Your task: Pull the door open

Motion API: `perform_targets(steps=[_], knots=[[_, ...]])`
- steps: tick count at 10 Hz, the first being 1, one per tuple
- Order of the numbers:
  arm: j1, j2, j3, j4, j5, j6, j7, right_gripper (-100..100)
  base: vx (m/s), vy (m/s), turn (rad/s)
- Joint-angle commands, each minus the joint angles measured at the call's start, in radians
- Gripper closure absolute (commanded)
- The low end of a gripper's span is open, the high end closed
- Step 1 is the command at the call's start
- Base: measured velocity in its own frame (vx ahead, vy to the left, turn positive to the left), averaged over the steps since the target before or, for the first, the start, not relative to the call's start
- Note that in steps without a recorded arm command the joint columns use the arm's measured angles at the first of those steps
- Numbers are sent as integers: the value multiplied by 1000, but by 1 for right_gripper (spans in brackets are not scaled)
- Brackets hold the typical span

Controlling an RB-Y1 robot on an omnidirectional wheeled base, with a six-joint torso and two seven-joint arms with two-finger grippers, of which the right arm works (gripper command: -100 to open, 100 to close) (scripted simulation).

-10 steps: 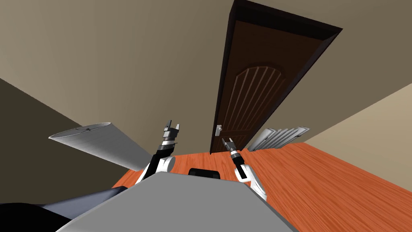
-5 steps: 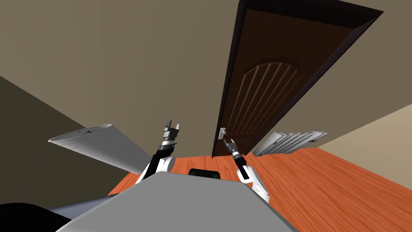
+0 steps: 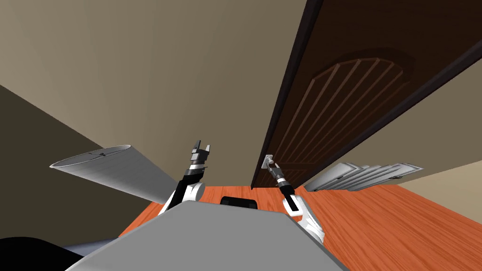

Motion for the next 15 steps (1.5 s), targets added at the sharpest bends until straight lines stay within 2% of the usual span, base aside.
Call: perform_targets(steps=[1,2,3,4,9,15], knots=[[-13,-20,-26,25,-14,-8,-5,-100,174,33,115],[-19,-30,-41,38,-23,-15,-6,-100,190,34,123],[-16,-20,-28,27,-15,-7,-3,-100,82,12,18],[-16,-20,-28,27,-15,-7,-3,100,-20,-4,-41],[-16,-20,-28,27,-15,-7,-3,100,-12,-6,4],[-18,-25,-10,22,-153,12,-162,100,-65,-38,101]])
